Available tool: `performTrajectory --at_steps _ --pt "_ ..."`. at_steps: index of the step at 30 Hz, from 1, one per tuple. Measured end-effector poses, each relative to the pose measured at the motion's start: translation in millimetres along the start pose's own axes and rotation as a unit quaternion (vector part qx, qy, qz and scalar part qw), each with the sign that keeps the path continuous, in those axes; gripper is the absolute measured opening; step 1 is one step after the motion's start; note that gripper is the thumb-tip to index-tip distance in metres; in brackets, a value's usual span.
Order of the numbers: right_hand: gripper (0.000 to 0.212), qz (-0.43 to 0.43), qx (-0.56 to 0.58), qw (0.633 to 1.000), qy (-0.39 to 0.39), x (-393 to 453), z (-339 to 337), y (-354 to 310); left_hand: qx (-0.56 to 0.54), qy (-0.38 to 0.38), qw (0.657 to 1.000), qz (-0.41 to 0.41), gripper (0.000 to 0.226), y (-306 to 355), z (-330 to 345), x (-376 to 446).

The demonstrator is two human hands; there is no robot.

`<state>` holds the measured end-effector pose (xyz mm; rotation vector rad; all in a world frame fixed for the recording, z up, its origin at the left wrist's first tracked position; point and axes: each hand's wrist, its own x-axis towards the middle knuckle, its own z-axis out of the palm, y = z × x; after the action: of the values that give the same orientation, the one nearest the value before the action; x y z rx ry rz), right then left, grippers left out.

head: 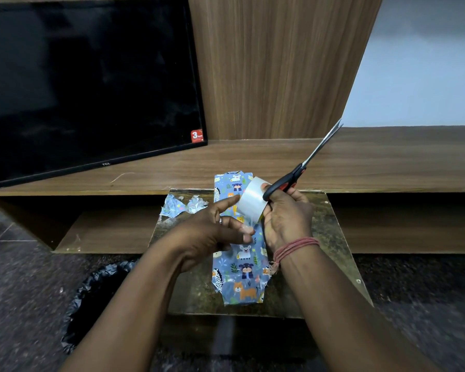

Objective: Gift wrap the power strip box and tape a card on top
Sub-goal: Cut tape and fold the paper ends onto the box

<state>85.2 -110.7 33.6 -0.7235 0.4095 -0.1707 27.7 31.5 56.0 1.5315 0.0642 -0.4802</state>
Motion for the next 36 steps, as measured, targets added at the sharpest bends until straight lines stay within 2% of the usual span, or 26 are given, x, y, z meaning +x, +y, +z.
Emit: performTrajectory --at_steps 3,11,19,27,31,36 --pt "0.038 0.017 0.002 1.000 -0.018 -1.2 0.2 -3.9 -0.050 -0.029 0.998 -0.021 0.071 -0.1 -3.7 -1.5" --pt "0.021 0.036 -0.030 0.998 -0.045 5.5 -1.6 -1.4 -0.051 -0.036 0.998 -0.022 0.069 -2.6 -9.0 0.5" --pt "0.028 0.028 -0.014 0.999 -0.024 2.8 -1.7 -2.1 -0.030 -0.027 0.999 -0.007 0.071 -0.6 -4.6 0.7" --pt "0.032 0.034 -0.036 0.999 -0.020 -1.9 -1.0 -4.7 -0.032 -0.062 0.998 -0.007 0.075 -5.6 -8.2 5.7" --pt "0.020 0.039 -0.041 0.998 -0.037 -0.4 -1.1 -2.2 -0.032 -0.067 0.997 -0.006 0.073 -5.6 -9.7 4.7" --pt "0.022 0.055 -0.038 0.997 -0.046 0.8 -2.3 -1.2 -0.062 -0.067 0.996 0.007 0.069 -7.9 -11.4 5.3"
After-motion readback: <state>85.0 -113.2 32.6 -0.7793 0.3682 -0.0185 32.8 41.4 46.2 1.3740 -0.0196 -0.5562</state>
